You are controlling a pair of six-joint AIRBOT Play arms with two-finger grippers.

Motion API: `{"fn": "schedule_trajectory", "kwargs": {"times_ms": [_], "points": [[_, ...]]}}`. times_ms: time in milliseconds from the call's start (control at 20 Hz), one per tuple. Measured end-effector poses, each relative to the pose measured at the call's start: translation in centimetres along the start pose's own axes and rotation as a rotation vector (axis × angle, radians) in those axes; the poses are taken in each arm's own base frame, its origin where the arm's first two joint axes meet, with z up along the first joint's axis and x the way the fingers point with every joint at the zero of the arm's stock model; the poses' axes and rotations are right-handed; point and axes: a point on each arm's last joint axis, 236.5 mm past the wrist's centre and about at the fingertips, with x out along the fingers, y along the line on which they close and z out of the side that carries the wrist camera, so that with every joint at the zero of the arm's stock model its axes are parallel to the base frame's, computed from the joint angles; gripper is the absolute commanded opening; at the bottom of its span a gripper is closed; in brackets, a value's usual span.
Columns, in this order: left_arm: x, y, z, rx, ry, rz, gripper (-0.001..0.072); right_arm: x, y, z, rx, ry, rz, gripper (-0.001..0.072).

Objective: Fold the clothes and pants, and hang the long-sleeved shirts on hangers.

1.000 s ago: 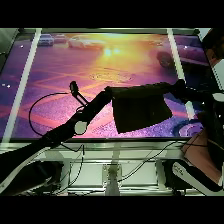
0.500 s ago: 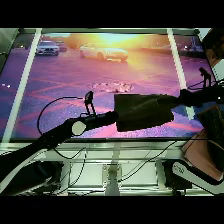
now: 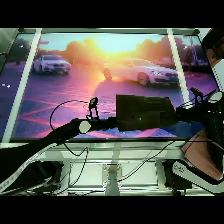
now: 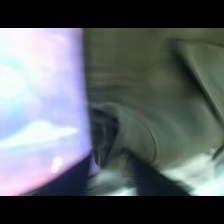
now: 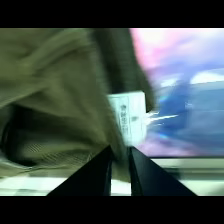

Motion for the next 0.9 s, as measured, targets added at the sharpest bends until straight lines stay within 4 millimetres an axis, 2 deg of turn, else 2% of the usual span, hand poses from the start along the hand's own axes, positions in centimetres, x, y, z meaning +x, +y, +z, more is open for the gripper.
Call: {"fn": "schedule_trajectory", "kwargs": {"times_ms": [50, 100, 150, 200, 300, 350, 400, 450, 500, 750, 800, 900], "points": [[0.0, -0.2, 0.3, -0.007, -0.01, -0.006, 0.0614, 0.0, 0.3, -0.1, -0.001, 0.001, 0.013, 0.0366], [0.1, -0.1, 0.2, -0.008, -0.01, -0.004, 0.0614, 0.0, 0.5, 0.0, -0.008, -0.001, 0.017, 0.0608], [0.0, -0.3, 0.6, -0.012, -0.026, -0.013, 0.0614, -0.2, 0.5, 0.2, -0.019, -0.006, 0.018, 0.0693], [-0.1, -0.4, 0.7, -0.011, -0.031, -0.017, 0.0613, -0.4, 0.5, 0.3, -0.033, -0.011, 0.015, 0.0691], [-0.4, -0.8, 1.1, -0.01, -0.044, -0.029, 0.0609, -1.0, 0.5, 1.0, -0.054, -0.031, 0.011, 0.0674], [-0.6, -1.0, 1.4, -0.008, -0.053, -0.036, 0.0609, -1.5, 0.4, 1.5, -0.067, -0.048, 0.002, 0.0611], [-0.9, -1.2, 1.7, -0.009, -0.06, -0.042, 0.0608, -2.0, 0.2, 2.3, -0.077, -0.074, -0.01, 0.0387], [-1.2, -1.3, 2.1, -0.005, -0.073, -0.049, 0.0609, -2.7, 0.0, 3.5, -0.087, -0.116, -0.027, 0.0078], [-1.5, -1.4, 2.5, -0.006, -0.084, -0.054, 0.0609, -3.6, -0.2, 4.8, -0.094, -0.163, -0.043, 0.0037], [-3.4, -1.7, 5.1, -0.019, -0.149, -0.08, 0.0608, -9.2, -0.9, 12.0, -0.09, -0.458, -0.106, 0.0033], [-3.7, -1.7, 5.5, -0.025, -0.161, -0.083, 0.0608, -10.1, -1.5, 13.0, -0.077, -0.496, -0.114, 0.0033], [-4.1, -1.5, 6.3, -0.032, -0.179, -0.085, 0.0609, -10.3, -2.8, 13.7, -0.04, -0.505, -0.099, 0.0033]]}}
